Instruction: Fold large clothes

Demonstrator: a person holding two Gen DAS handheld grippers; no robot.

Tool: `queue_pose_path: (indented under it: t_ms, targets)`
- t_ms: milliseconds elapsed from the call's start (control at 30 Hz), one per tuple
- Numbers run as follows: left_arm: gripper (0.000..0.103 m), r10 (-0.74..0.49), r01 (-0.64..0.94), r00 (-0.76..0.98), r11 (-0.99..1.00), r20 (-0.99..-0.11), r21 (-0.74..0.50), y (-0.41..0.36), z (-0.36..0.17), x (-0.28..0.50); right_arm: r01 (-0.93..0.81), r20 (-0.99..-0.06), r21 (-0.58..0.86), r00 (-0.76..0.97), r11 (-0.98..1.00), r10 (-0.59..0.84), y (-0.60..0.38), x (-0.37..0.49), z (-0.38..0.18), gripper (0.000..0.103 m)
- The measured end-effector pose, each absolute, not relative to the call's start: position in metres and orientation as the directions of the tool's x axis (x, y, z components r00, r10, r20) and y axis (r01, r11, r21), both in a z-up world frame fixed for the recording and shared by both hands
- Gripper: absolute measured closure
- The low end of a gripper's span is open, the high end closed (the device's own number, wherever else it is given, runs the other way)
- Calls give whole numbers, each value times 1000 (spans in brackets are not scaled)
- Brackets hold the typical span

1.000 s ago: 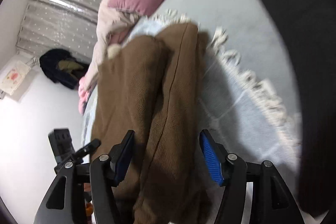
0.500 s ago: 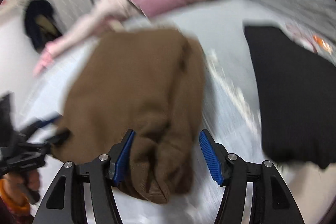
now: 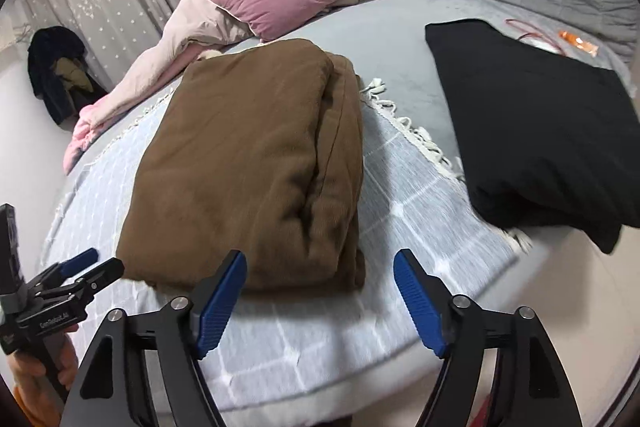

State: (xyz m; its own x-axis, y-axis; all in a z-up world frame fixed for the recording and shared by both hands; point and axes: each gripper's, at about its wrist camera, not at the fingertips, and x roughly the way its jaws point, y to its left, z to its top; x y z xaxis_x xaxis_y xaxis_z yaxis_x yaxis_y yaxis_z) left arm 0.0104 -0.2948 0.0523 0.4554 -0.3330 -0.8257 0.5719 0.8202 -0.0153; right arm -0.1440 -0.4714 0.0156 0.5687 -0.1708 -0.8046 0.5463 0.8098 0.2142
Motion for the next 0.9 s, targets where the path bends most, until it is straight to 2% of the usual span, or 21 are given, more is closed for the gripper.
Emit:
queue_pose_path:
  t_ms: [100,267,500,900]
  targets:
    - [1,-268,560,484,826,-833,59,-299,57,-9,558,-814,133,532,819,-231,-452,-145,19,12]
    - [1,-212,499,494,863,-843,76,-290,59,-29,559,-833,-54,431,827,-346,-418,-141,23,9]
    - [1,-222,479,440,877,-870,19,-281,49,-37,538,-850,-59,415,841,-324,-403,-138,17,8]
    - [1,-223,487,416,873,-882,9,-286,47,-39,542,-848,-51,420,839,-323,-404,-140,19,8]
